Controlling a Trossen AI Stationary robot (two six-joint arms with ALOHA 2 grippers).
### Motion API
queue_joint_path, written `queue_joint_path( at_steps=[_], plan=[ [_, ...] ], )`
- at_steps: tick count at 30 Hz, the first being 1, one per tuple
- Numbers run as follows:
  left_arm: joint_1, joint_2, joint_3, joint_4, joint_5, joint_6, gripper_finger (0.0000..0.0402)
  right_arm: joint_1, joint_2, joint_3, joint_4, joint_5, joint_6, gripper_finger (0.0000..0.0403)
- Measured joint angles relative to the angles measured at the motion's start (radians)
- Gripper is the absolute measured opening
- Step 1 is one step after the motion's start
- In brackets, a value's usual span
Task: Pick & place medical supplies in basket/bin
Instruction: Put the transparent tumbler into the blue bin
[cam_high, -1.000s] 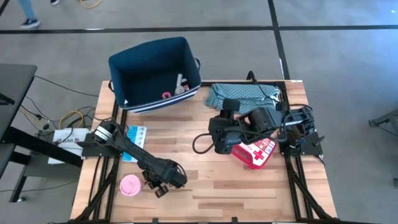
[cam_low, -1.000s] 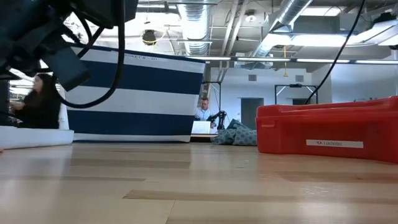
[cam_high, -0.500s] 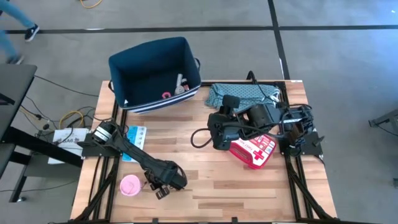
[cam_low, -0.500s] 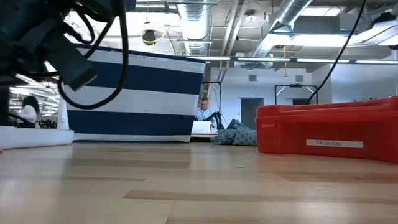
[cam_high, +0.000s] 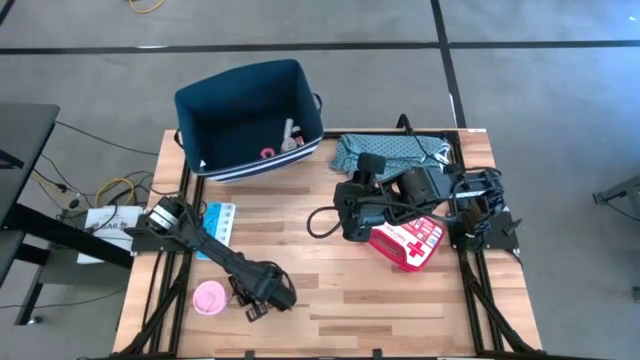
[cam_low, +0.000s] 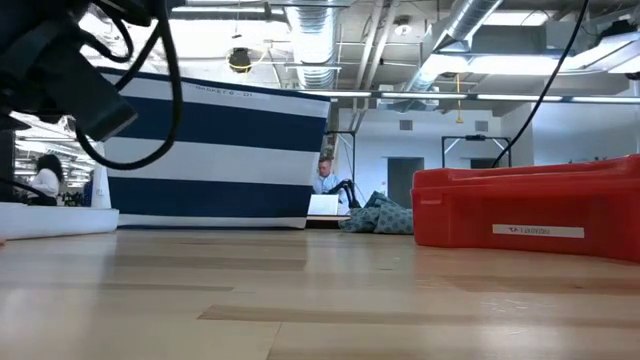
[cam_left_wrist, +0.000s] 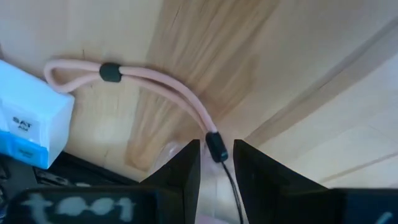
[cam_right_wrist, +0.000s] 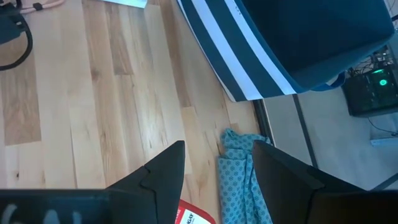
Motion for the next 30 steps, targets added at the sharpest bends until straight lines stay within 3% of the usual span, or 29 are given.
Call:
queue_joint_path(
  at_steps=[30],
  plan=[
    [-0.047,0.0,0.0,0.011,-0.052,-0.07,0.0087,0.0,0.0,0.0,-0.001,0.0,0.008,0.018]
  ],
)
